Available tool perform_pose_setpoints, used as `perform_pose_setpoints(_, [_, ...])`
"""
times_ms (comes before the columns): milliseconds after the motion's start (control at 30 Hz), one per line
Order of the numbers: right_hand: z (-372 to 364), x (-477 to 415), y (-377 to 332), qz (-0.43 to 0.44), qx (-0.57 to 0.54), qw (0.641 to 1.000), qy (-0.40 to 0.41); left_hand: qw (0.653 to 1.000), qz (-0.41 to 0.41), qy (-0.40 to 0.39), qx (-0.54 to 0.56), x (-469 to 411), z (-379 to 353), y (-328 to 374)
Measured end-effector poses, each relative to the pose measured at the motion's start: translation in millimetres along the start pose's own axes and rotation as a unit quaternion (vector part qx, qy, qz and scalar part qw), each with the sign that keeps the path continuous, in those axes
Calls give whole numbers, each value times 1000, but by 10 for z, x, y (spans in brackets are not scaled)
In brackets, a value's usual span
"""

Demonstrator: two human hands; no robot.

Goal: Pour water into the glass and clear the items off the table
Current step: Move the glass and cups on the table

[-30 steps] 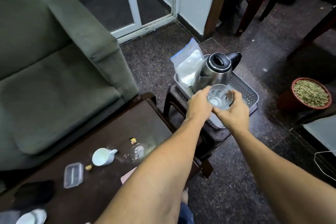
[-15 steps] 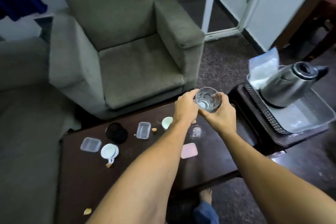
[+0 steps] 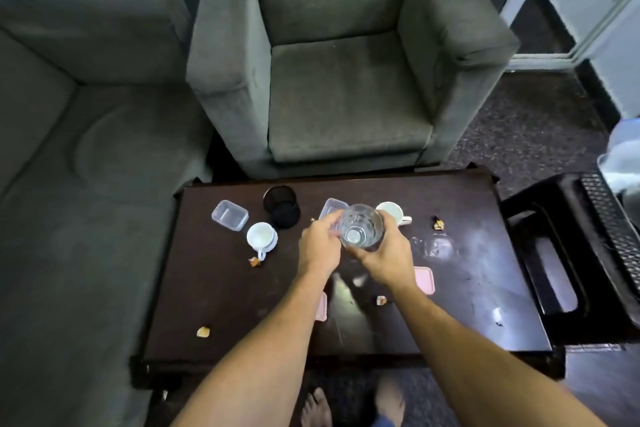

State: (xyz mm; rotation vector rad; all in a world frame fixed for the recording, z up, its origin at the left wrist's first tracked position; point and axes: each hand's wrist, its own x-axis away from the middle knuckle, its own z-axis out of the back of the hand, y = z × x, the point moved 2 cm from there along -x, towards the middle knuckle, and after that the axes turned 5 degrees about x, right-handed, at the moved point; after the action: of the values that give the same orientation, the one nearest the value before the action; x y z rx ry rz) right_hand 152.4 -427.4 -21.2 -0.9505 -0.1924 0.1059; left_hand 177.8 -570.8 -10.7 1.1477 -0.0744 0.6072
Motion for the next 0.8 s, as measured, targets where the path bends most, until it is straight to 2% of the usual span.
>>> perform_pose_setpoints(333, [-498, -19, 557, -40, 8, 997, -63, 997, 60, -36, 34, -84, -225, -679])
perform_pose_setpoints(800, [-710, -56, 897, -79, 32, 992, -97, 995, 86, -46, 26, -102, -398, -906])
